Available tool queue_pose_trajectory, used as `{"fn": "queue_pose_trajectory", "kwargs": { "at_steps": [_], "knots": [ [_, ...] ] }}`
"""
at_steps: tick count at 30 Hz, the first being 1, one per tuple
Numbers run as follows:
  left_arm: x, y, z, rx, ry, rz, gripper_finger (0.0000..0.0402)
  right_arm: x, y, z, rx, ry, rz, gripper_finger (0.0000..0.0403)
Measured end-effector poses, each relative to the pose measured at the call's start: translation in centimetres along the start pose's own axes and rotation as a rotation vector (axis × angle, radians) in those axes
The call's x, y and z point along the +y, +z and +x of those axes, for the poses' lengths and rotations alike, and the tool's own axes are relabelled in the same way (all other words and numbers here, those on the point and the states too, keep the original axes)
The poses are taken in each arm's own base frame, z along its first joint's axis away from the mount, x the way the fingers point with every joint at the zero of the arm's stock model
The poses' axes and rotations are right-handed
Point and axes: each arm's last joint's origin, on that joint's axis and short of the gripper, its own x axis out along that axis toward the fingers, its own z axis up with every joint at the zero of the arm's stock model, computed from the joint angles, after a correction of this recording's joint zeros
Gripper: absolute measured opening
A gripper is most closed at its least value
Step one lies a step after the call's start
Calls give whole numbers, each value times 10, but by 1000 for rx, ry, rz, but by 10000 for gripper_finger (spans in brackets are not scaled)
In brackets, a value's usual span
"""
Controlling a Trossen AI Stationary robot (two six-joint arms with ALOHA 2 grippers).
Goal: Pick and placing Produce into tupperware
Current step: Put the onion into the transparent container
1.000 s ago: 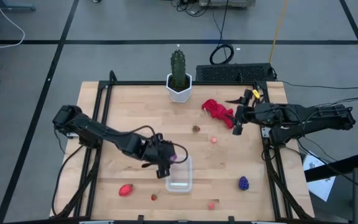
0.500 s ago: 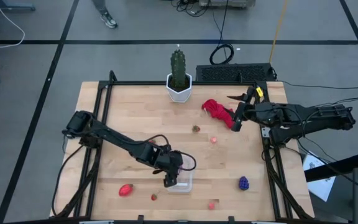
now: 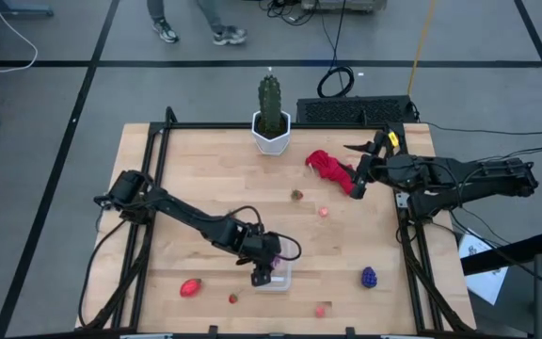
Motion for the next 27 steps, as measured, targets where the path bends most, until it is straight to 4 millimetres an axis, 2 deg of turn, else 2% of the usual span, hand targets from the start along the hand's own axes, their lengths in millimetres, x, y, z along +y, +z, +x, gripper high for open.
{"fn": "queue_pose_trajectory", "kwargs": {
  "at_steps": [19,27],
  "knots": [
    [4,-1,1,-15,83,45,271,0,0,0,3,2,-1,219],
    [7,-6,16,26,99,34,271,0,-1,0,5,4,-3,219]
  ]
}}
